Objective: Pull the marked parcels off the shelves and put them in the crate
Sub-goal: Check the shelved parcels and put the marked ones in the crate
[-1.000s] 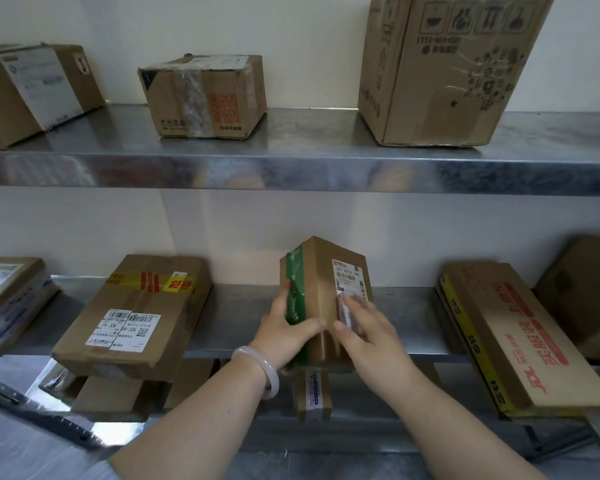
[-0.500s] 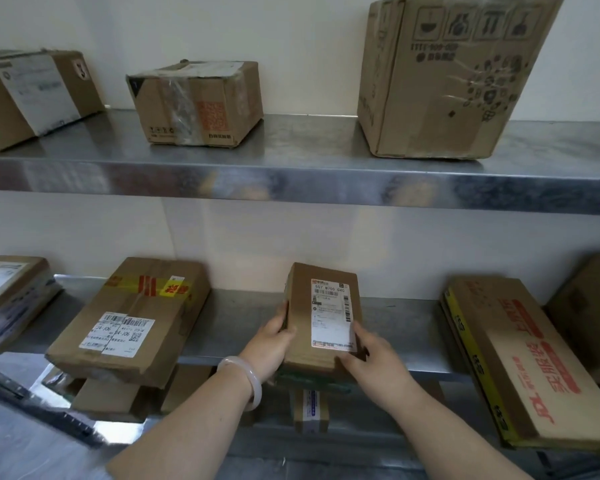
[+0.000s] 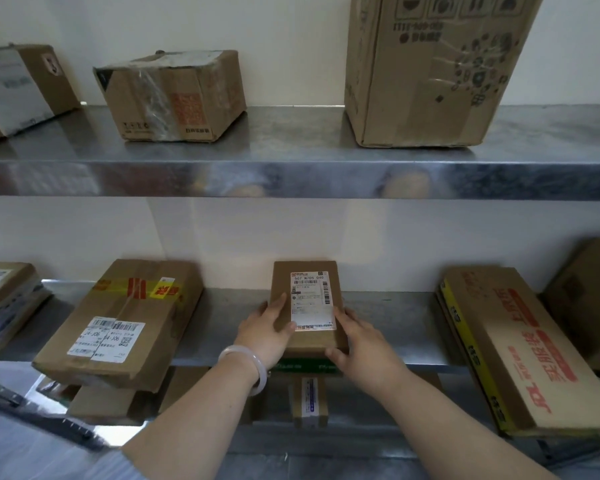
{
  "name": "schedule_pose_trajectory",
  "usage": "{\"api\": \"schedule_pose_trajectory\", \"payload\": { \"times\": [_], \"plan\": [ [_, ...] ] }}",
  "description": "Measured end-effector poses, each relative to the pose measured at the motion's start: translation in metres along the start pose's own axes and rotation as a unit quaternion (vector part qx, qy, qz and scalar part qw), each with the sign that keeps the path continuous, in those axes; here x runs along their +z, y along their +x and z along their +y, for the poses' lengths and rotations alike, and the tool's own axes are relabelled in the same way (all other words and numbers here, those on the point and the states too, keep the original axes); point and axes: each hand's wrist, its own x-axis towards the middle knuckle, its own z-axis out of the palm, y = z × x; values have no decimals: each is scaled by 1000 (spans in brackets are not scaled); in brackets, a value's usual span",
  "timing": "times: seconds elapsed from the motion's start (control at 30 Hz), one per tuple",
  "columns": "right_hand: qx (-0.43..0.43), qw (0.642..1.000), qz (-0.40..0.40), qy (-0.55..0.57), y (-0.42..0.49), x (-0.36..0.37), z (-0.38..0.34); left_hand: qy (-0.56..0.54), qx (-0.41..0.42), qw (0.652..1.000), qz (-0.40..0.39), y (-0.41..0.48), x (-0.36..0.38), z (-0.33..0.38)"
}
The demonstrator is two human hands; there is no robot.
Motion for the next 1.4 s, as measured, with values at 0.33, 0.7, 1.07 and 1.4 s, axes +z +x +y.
{"api": "schedule_pose_trajectory", "payload": {
  "times": [0.33,0.7,1.07,1.4],
  "plan": [
    [19,973,205,-101,-50,-66,23,158,271,948,54,-4,23,86],
    [208,937,256,-117,-112,-120,112,166,317,930,-86,-30,111,140],
    [215,960,179,-11,-117,-168,203,57,227,961,-148,-44,198,220],
    [234,929,3,287,-98,-179,263,-28,104,986,-125,-48,230,228]
  ]
}}
